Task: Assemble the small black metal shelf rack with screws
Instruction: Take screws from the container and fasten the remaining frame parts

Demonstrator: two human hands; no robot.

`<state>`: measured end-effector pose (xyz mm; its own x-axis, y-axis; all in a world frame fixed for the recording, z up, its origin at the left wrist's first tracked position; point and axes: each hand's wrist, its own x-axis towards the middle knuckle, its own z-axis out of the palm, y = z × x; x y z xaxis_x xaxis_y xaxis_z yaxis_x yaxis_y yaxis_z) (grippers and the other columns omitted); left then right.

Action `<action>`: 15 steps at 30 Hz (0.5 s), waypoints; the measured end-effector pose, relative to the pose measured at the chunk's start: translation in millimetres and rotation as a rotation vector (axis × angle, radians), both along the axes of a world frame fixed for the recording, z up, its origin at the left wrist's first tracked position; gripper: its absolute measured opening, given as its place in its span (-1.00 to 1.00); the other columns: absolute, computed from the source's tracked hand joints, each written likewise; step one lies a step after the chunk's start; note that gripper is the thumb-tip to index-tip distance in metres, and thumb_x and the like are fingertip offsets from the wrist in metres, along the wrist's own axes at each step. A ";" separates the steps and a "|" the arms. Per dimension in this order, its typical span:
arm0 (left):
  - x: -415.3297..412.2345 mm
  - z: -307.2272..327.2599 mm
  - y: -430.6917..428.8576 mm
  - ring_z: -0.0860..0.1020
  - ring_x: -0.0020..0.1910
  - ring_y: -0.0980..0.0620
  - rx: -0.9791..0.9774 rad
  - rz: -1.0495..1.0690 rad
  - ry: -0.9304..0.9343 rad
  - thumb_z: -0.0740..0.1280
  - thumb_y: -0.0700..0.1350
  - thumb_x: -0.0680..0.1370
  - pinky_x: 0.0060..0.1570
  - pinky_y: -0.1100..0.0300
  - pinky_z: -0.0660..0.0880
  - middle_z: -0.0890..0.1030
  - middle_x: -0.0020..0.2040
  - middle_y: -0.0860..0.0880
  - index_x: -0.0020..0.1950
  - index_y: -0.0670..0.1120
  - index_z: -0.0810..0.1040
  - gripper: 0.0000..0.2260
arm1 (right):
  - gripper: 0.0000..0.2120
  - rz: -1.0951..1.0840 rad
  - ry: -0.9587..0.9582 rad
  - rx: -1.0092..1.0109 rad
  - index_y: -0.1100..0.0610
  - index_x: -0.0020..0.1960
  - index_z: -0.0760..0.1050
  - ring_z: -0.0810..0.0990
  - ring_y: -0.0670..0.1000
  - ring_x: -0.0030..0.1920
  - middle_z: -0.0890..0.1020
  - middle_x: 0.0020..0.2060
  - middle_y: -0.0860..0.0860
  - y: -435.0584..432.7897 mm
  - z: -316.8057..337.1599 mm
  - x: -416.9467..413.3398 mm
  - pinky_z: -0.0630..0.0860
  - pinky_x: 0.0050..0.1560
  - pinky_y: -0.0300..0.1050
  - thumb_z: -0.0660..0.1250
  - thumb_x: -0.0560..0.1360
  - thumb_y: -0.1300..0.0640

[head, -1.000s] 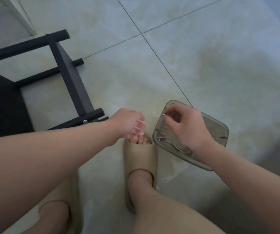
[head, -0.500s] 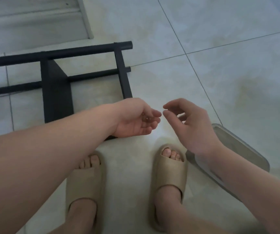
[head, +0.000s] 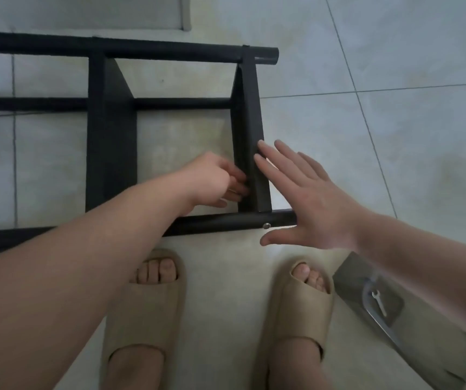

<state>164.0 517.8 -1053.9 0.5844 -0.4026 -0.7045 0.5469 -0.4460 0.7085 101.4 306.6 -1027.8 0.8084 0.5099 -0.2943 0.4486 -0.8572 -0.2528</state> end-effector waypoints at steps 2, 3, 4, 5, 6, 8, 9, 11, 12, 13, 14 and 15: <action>-4.4 -2.2 -6.5 0.70 -0.19 0.10 -0.027 -0.113 -0.015 0.22 -0.32 0.62 -0.32 0.32 0.52 0.73 -0.20 0.02 -0.09 -0.04 0.61 -0.75 | 0.13 0.043 -0.002 -0.021 0.04 0.67 -0.14 -0.27 -0.02 0.62 -0.19 0.64 -0.08 0.9 -2.4 5.1 -0.12 0.61 0.12 0.21 0.36 -0.54; -5.9 -3.1 -8.7 0.69 -0.20 0.05 -0.028 -0.172 -0.049 0.25 -0.32 0.59 -0.29 0.30 0.52 0.72 -0.22 0.00 -0.12 -0.05 0.62 -0.76 | 0.13 0.056 -0.007 -0.023 0.05 0.67 -0.12 -0.26 -0.02 0.63 -0.18 0.65 -0.07 2.1 -3.4 6.9 -0.10 0.61 0.16 0.21 0.36 -0.55; -7.0 -3.3 -10.2 0.65 -0.19 0.02 -0.014 -0.229 -0.092 0.28 -0.31 0.58 -0.23 0.26 0.51 0.69 -0.24 0.00 -0.15 -0.05 0.63 -0.77 | 0.13 0.065 -0.017 -0.021 0.05 0.67 -0.10 -0.25 -0.01 0.63 -0.16 0.65 -0.05 3.9 -4.1 8.7 -0.09 0.61 0.18 0.20 0.36 -0.55; -7.6 -3.6 -10.9 0.61 -0.19 0.01 0.009 -0.272 -0.129 0.29 -0.30 0.57 -0.17 0.21 0.49 0.66 -0.25 0.03 -0.18 -0.03 0.62 -0.77 | 0.12 0.076 -0.029 -0.018 0.06 0.67 -0.08 -0.23 -0.01 0.63 -0.14 0.65 -0.03 5.7 -4.5 10.9 -0.09 0.61 0.19 0.19 0.36 -0.56; -7.9 -4.2 -11.2 0.57 -0.20 0.03 0.032 -0.295 -0.149 0.30 -0.29 0.56 -0.17 0.19 0.46 0.63 -0.28 0.08 -0.20 0.00 0.60 -0.76 | 0.13 0.091 -0.040 -0.020 0.07 0.67 -0.06 -0.23 0.00 0.63 -0.13 0.65 -0.02 7.9 -4.8 13.6 -0.10 0.61 0.19 0.18 0.35 -0.57; -8.1 -5.8 -11.0 0.49 -0.31 0.10 0.060 -0.309 -0.166 0.29 -0.28 0.56 -0.30 0.24 0.38 0.57 -0.42 0.19 -0.24 0.02 0.58 -0.74 | 0.17 0.128 -0.053 -0.048 0.10 0.67 -0.07 -0.23 0.01 0.63 -0.14 0.65 0.01 11.9 -5.2 20.6 -0.15 0.61 0.17 0.17 0.33 -0.60; -8.4 -6.1 -10.9 0.47 -0.35 0.13 0.067 -0.310 -0.167 0.28 -0.27 0.56 -0.36 0.26 0.34 0.54 -0.47 0.21 -0.23 0.01 0.58 -0.75 | 0.20 0.144 -0.057 -0.070 0.10 0.67 -0.09 -0.24 0.03 0.63 -0.15 0.65 0.03 13.4 -5.2 24.2 -0.17 0.61 0.17 0.16 0.31 -0.62; -9.0 -6.6 -10.8 0.47 -0.35 0.14 0.066 -0.302 -0.150 0.29 -0.27 0.56 -0.35 0.25 0.34 0.56 -0.40 0.17 -0.13 -0.04 0.63 -0.81 | 0.25 0.168 -0.068 -0.109 0.12 0.66 -0.16 -0.28 0.07 0.63 -0.21 0.64 0.08 15.2 -5.9 29.7 -0.23 0.60 0.17 0.13 0.28 -0.65; -9.1 -7.1 -10.7 0.49 -0.34 0.14 0.063 -0.297 -0.139 0.29 -0.27 0.56 -0.34 0.25 0.35 0.58 -0.38 0.15 -0.08 -0.05 0.64 -0.82 | 0.27 0.173 -0.074 -0.121 0.13 0.66 -0.19 -0.29 0.09 0.62 -0.23 0.64 0.11 15.7 -6.8 31.5 -0.25 0.60 0.17 0.13 0.28 -0.66; -8.8 -7.7 -10.3 0.49 -0.34 0.16 0.063 -0.291 -0.129 0.30 -0.26 0.56 -0.36 0.28 0.35 0.58 -0.39 0.17 -0.07 -0.04 0.65 -0.83 | 0.28 0.175 -0.078 -0.125 0.14 0.66 -0.21 -0.31 0.10 0.62 -0.25 0.63 0.13 16.1 -7.9 32.4 -0.25 0.59 0.18 0.13 0.28 -0.66; -8.2 -8.0 -9.9 0.49 -0.36 0.17 0.066 -0.288 -0.119 0.30 -0.26 0.56 -0.38 0.31 0.35 0.57 -0.44 0.20 -0.10 -0.02 0.64 -0.82 | 0.28 0.173 -0.081 -0.123 0.15 0.66 -0.21 -0.31 0.11 0.62 -0.26 0.63 0.14 16.3 -9.2 32.9 -0.25 0.59 0.18 0.13 0.28 -0.66; -7.3 -7.9 -9.8 0.48 -0.37 0.17 0.070 -0.289 -0.108 0.31 -0.26 0.56 -0.41 0.33 0.34 0.56 -0.47 0.22 -0.13 0.00 0.62 -0.81 | 0.28 0.171 -0.083 -0.117 0.16 0.65 -0.21 -0.31 0.12 0.62 -0.26 0.63 0.15 16.2 -10.3 33.2 -0.24 0.60 0.19 0.13 0.29 -0.65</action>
